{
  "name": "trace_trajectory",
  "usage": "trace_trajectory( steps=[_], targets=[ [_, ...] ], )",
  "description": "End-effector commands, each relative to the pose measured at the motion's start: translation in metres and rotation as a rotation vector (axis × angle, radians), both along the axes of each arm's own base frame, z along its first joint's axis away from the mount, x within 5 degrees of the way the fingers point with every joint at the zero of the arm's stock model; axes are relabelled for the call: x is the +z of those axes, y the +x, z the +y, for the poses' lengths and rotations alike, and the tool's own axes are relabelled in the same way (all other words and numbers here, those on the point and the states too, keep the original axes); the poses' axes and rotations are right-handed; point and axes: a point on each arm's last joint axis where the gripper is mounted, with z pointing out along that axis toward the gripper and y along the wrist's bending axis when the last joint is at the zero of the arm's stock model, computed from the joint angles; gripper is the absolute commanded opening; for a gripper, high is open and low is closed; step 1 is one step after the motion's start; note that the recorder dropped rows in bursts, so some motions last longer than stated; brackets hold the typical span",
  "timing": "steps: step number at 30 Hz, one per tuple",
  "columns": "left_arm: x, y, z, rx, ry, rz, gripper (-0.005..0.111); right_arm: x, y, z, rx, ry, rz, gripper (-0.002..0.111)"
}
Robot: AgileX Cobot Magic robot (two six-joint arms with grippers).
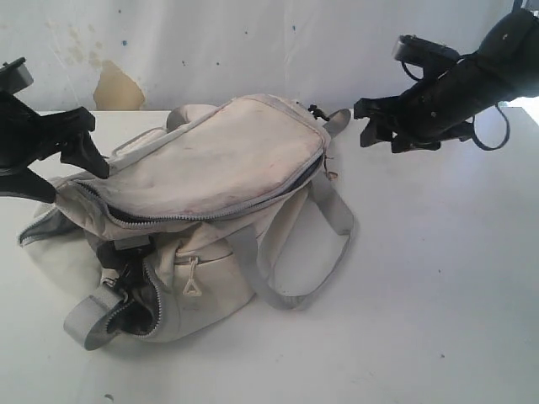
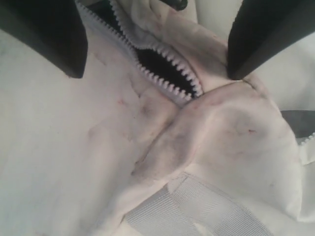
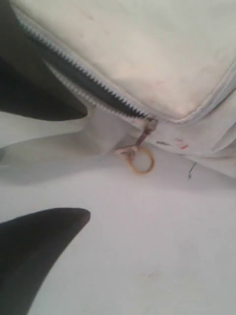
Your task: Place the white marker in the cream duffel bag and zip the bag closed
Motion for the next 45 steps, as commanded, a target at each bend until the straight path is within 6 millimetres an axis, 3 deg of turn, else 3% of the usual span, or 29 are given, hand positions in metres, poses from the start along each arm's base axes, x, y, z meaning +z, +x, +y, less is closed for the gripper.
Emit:
trace_trajectory(
  steps=[1, 7, 11, 17, 22, 27, 35, 36, 38, 41, 42, 44, 45],
  targets=[
    [-0.003, 0.002, -0.004, 0.025, -0.046, 0.007, 0.091, -0.002, 0.02, 0.014, 0.091, 0.114, -0.074, 0.051],
    [-0.012, 0.003, -0.006, 0.019, -0.058, 0.055, 0.091, -0.015, 0.047, 0.023, 0.229, 0.081, -0.195, 0.056],
    [-0.013, 0.005, -0.006, 0.029, -0.061, 0.041, 0.091, -0.027, 0.062, 0.026, 0.202, 0.127, -0.221, 0.063],
    [-0.013, 0.002, -0.007, 0.01, -0.067, 0.074, 0.091, -0.051, 0.077, 0.045, 0.247, 0.166, -0.3, 0.063],
    [-0.013, 0.001, -0.007, 0.001, -0.069, 0.085, 0.091, -0.065, 0.086, 0.056, 0.255, 0.087, -0.374, 0.063],
    [-0.014, 0.001, -0.007, 0.003, -0.071, 0.085, 0.091, -0.077, 0.09, 0.054, 0.214, 0.011, -0.393, 0.063],
    [-0.025, 0.011, -0.009, 0.042, -0.084, 0.067, 0.088, -0.082, 0.089, 0.056, 0.227, 0.02, -0.379, 0.061],
    [-0.028, 0.012, -0.01, 0.033, -0.083, 0.068, 0.085, -0.084, 0.089, 0.057, 0.235, 0.025, -0.372, 0.059],
    [-0.036, 0.015, -0.011, 0.034, -0.094, 0.089, 0.068, -0.089, 0.088, 0.058, 0.25, 0.036, -0.358, 0.047],
    [-0.042, 0.016, -0.012, 0.033, -0.096, 0.108, 0.034, -0.099, 0.087, 0.058, 0.256, 0.036, -0.336, 0.017],
    [-0.042, 0.016, -0.012, 0.027, -0.092, 0.105, 0.017, -0.101, 0.087, 0.058, 0.254, 0.035, -0.326, 0.005],
    [-0.042, 0.016, -0.011, -0.031, -0.071, 0.068, 0.0, -0.099, 0.087, 0.055, 0.244, 0.041, -0.311, 0.0],
    [-0.042, 0.017, -0.011, -0.041, -0.064, 0.057, 0.0, -0.096, 0.087, 0.054, 0.243, 0.052, -0.305, 0.0]
  ],
)
